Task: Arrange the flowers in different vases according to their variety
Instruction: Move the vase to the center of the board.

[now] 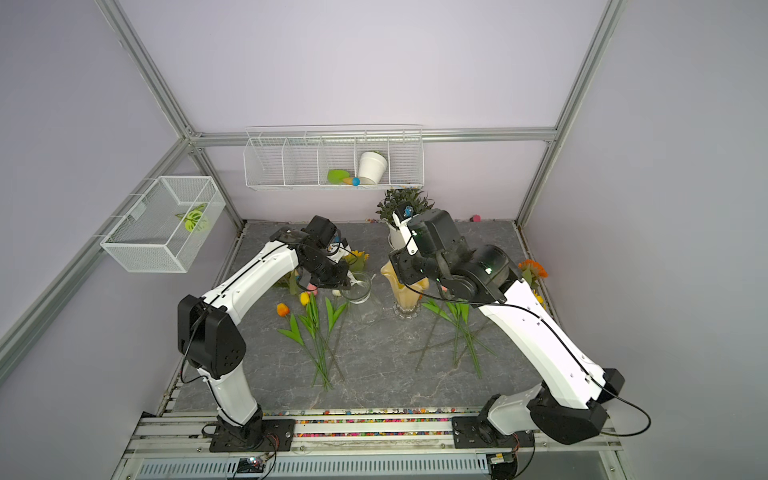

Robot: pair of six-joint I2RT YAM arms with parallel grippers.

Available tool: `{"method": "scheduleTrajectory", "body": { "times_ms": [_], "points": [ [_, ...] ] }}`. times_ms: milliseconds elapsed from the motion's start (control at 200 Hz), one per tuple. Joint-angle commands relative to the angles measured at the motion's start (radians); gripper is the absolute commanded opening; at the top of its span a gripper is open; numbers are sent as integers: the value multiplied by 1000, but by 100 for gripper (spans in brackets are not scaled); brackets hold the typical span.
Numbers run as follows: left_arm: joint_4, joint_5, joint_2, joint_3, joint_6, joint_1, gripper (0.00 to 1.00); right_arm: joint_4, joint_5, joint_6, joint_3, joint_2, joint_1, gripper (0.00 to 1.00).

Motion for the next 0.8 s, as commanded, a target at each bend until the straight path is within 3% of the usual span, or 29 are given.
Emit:
{"method": "scheduleTrajectory", "body": {
  "times_ms": [0, 245, 795],
  "points": [
    [5, -125, 64, 24, -6, -13, 0, 40, -1, 4, -45, -33, -14, 73],
    [-29, -182, 95, 72, -12, -15, 0, 46, -19, 9, -97, -62, -29, 74],
    [-48, -191, 155, 121, -4, -20, 0, 54, -27, 19, -140, -97, -47, 74]
  ]
}}
